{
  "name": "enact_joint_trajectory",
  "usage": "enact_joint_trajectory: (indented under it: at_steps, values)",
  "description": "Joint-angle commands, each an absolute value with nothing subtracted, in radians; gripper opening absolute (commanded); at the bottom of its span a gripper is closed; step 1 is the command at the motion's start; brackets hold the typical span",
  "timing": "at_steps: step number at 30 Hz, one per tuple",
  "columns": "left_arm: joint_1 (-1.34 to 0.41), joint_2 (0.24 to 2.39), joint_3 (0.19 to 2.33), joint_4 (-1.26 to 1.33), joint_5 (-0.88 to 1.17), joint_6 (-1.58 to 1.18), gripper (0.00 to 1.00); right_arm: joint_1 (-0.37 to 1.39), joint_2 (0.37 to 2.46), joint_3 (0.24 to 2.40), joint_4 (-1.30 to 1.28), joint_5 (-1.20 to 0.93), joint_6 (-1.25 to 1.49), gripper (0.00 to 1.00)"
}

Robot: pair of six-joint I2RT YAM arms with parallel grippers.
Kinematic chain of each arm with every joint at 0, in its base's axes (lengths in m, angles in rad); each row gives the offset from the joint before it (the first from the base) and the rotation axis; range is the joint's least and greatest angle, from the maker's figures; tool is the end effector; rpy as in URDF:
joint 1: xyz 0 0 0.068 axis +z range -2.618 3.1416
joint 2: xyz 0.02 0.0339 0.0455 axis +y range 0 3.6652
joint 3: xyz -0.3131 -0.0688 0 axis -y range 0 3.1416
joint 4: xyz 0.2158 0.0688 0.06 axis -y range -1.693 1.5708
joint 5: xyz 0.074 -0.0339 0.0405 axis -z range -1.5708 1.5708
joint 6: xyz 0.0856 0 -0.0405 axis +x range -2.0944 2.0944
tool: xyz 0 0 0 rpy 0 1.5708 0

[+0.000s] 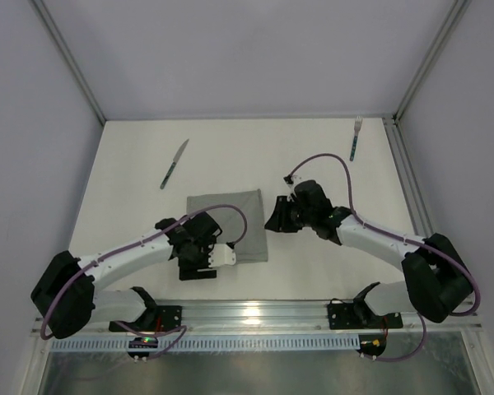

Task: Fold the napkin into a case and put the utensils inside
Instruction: Smooth out the upper triangle-folded napkin at the center of the board.

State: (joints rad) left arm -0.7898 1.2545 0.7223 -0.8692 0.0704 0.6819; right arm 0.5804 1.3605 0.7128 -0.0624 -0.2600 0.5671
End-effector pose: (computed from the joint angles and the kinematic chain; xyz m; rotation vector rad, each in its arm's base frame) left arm 0.1125 -0.1220 0.1962 2.0028 2.1985 -0.1182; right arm 0.2236 0.1729 0.2352 -0.1608 2.4110 0.8658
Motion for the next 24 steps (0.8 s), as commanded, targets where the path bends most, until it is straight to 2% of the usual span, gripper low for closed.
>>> enact_joint_trajectory:
  at_steps: [1,7,11,14,17,20,24]
  values:
    - [-0.816,1.221,0.712,-0.71,0.049,0.703,0.72,0.656,1.341,0.683,-0.074,-0.235,0.616,0.32]
    - [-0.865,1.223,0.615,-0.631,0.014,0.692,0.61,0.724,1.397,0.669,-0.101,-0.166,0.643,0.29]
    - [-0.867,1.206,0.586,-0.623,0.012,0.689,0.5,0.75,1.431,0.689,-0.11,-0.143,0.637,0.29]
    - [-0.867,1.198,0.578,-0.609,0.011,0.686,0.46,0.759,1.469,0.701,-0.109,-0.127,0.638,0.28]
    - [-0.867,1.19,0.577,-0.61,0.018,0.684,0.46,0.759,1.496,0.701,-0.097,-0.129,0.638,0.27]
    - [-0.867,1.184,0.575,-0.606,0.015,0.686,0.46,0.767,1.509,0.701,-0.083,-0.135,0.64,0.22]
    - [-0.867,1.184,0.577,-0.597,0.012,0.687,0.47,0.779,1.514,0.718,-0.086,-0.13,0.644,0.19]
